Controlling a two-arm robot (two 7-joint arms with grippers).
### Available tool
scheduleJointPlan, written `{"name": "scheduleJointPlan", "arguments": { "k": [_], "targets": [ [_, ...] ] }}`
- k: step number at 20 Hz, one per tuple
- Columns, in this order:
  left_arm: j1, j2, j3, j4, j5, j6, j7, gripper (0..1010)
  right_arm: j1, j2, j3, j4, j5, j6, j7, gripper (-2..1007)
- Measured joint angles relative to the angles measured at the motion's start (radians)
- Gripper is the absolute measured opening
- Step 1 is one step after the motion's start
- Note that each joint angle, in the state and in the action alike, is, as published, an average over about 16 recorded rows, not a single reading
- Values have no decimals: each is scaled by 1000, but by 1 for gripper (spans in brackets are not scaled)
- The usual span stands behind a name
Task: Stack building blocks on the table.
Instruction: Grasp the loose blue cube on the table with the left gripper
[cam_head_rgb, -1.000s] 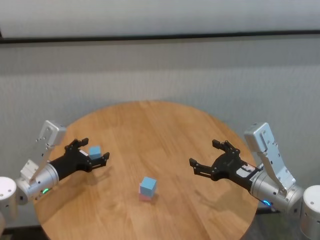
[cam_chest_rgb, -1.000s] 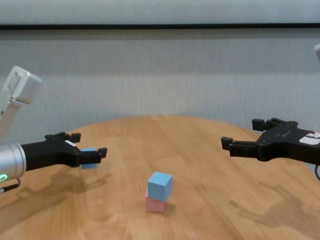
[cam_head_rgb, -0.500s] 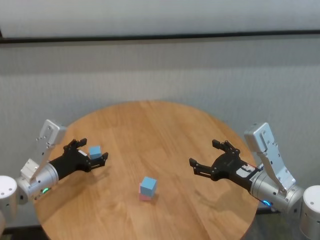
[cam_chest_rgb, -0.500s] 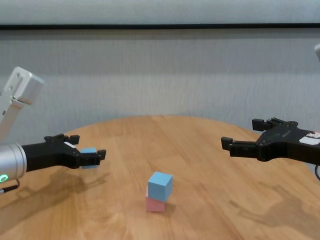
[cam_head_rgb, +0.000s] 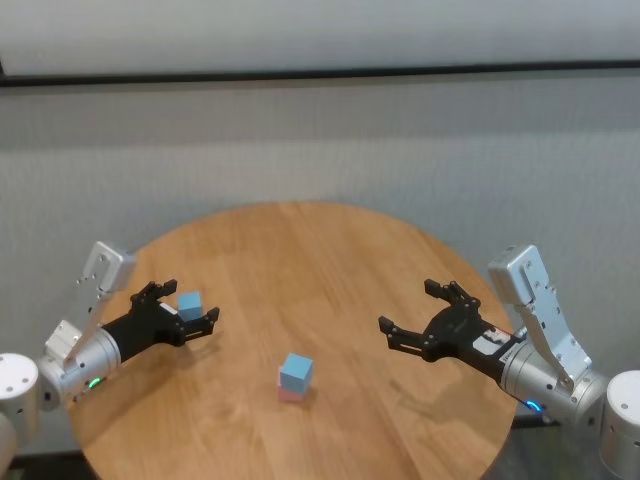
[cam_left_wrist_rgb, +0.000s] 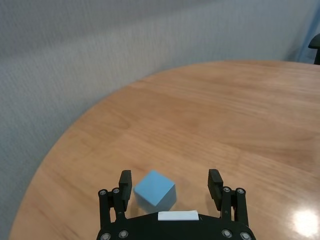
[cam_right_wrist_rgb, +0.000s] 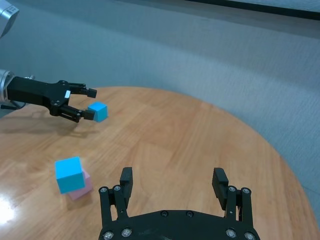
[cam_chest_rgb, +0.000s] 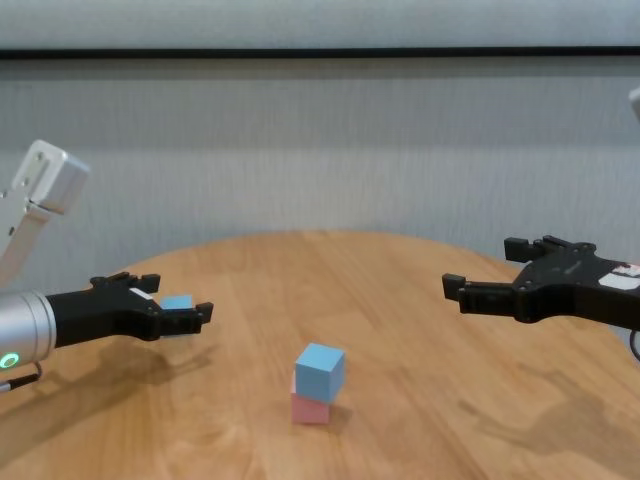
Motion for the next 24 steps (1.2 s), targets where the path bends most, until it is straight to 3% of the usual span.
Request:
{"name": "scheduleJointPlan", "arguments": {
  "k": [7,13,24],
  "targets": [
    [-70,-22,-5,145,10,-68,-7,999,0,0,0,0,0,0,0,1001],
    [-103,-33,-5,211,13,-100,-11,999,0,0,0,0,0,0,0,1001],
    [-75,-24,-5,156,10,-74,-7,999,0,0,0,0,0,0,0,1001]
  ]
}}
